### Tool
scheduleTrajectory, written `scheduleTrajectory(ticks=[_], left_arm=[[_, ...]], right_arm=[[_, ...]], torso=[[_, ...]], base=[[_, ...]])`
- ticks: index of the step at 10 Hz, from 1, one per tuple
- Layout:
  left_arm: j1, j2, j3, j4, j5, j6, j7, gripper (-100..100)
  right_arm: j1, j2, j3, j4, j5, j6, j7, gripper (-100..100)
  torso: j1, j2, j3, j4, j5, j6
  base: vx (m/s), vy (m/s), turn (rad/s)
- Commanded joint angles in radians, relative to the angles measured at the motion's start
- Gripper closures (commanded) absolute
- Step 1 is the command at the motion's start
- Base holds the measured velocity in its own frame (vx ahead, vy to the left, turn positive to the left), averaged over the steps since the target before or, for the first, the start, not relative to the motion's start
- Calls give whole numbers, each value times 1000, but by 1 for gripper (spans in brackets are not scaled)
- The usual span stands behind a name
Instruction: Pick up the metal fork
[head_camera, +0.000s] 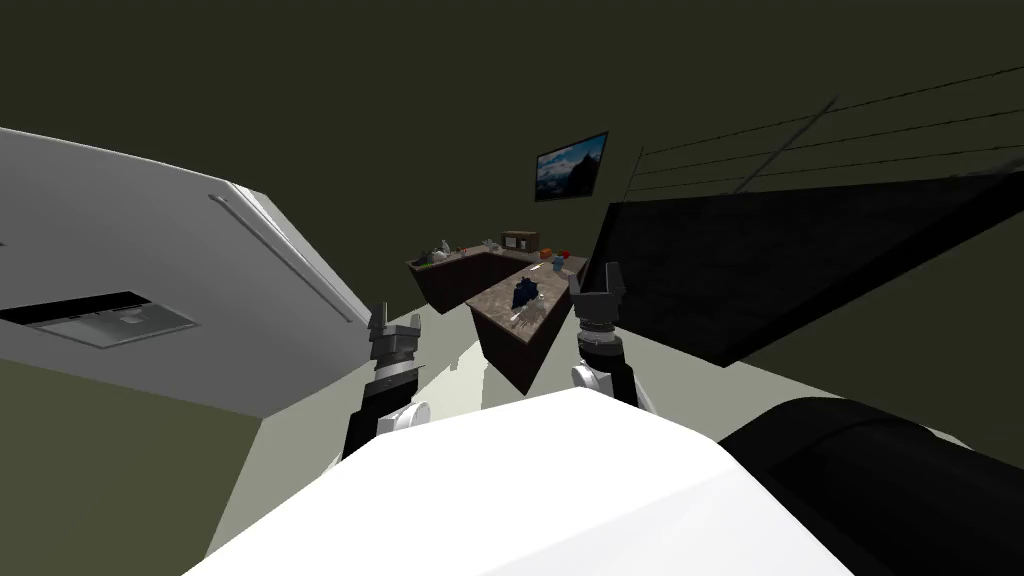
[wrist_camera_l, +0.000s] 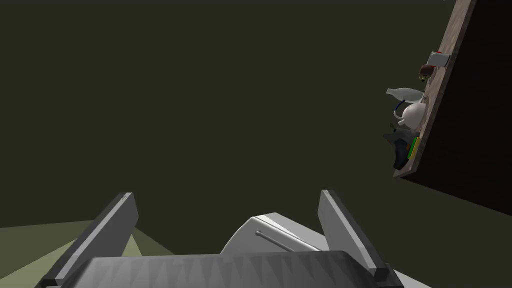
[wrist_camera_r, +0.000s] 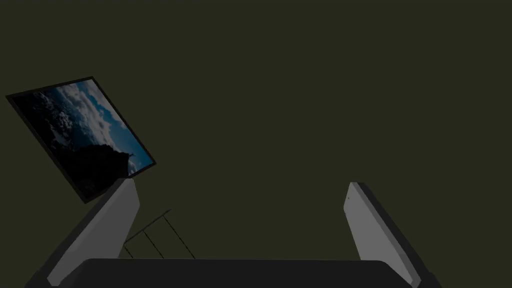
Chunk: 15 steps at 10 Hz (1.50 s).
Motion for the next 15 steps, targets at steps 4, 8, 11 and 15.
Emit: scheduleTrajectory(ticks=[4, 8, 11, 15], left_arm=[[0, 0, 0, 0, 0, 0, 0, 0], [0, 0, 0, 0, 0, 0, 0, 0], [0, 0, 0, 0, 0, 0, 0, 0], [0, 0, 0, 0, 0, 0, 0, 0]], right_arm=[[49, -119, -55, 33, 33, -6, 51, -100], [125, -248, -130, 85, 86, -13, 132, -100], [172, -337, -171, 120, 121, -17, 185, -100], [253, -448, -234, 181, 184, -23, 275, -100]], torso=[[2, 5, 3, 1, 0, 0], [3, 5, 3, 1, 1, 0], [2, 5, 3, 1, 1, 0], [1, 2, 1, 1, 0, 0]], base=[[-68, 27, 169], [-70, 48, 260], [-62, 55, 198], [-29, 49, 258]])
